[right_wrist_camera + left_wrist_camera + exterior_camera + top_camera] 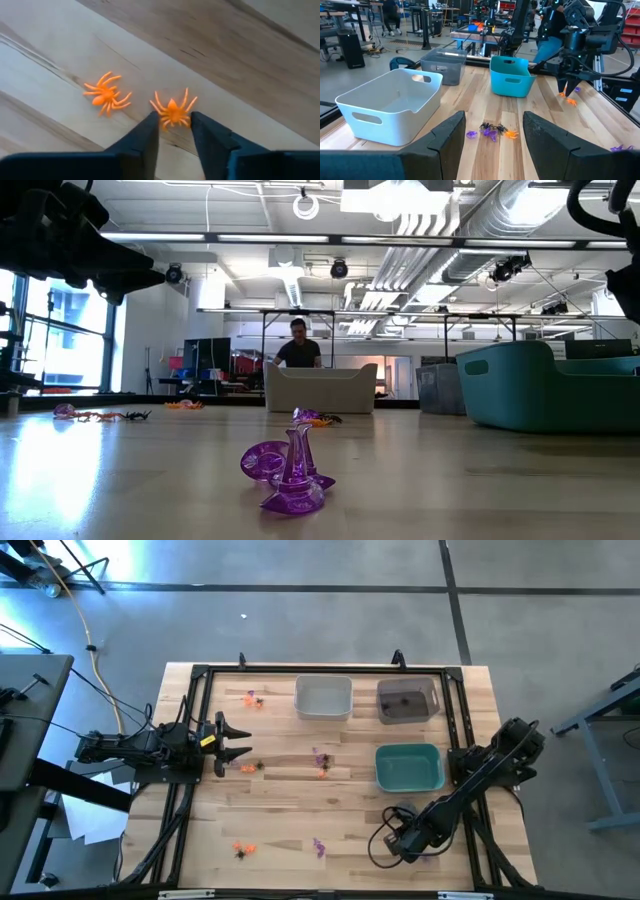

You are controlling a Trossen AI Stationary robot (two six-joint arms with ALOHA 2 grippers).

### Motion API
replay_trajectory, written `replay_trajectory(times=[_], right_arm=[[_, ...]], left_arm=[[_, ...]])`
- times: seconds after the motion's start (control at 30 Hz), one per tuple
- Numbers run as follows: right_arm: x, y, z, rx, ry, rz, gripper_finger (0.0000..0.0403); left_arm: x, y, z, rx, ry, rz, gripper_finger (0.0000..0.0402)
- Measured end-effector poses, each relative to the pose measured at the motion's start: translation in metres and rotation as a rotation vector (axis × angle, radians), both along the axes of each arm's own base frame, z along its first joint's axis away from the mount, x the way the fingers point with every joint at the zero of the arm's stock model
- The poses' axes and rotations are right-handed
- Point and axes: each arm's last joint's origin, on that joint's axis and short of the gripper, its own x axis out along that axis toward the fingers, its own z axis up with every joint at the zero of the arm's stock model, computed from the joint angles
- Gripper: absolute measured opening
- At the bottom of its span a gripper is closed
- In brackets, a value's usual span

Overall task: Sort Halloween decoration
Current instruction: Put the orange spider toy into the green bin

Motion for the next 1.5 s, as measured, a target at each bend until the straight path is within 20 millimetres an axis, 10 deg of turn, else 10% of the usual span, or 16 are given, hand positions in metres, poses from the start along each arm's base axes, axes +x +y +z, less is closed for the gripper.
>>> replay_trajectory(times=[0.2,0.9,1.5], right_arm=[[0.001,0.001,-0.001,0.003,-0.007,-0.001,0.001],[-0.019,-0.027,0.074,-0.004,-0.241,-0.054,0.0001],[-0.052,-0.132,0.12,-0.34,-0.08,-0.203,0.0]], left_arm=[[0.0,0.0,0.0,0.0,0.0,0.0,0.0186],[0.0,0.0,0.0,0.0,0.0,0.0,0.0186],[0.0,0.0,0.0,0.0,0.0,0.0,0.0186]])
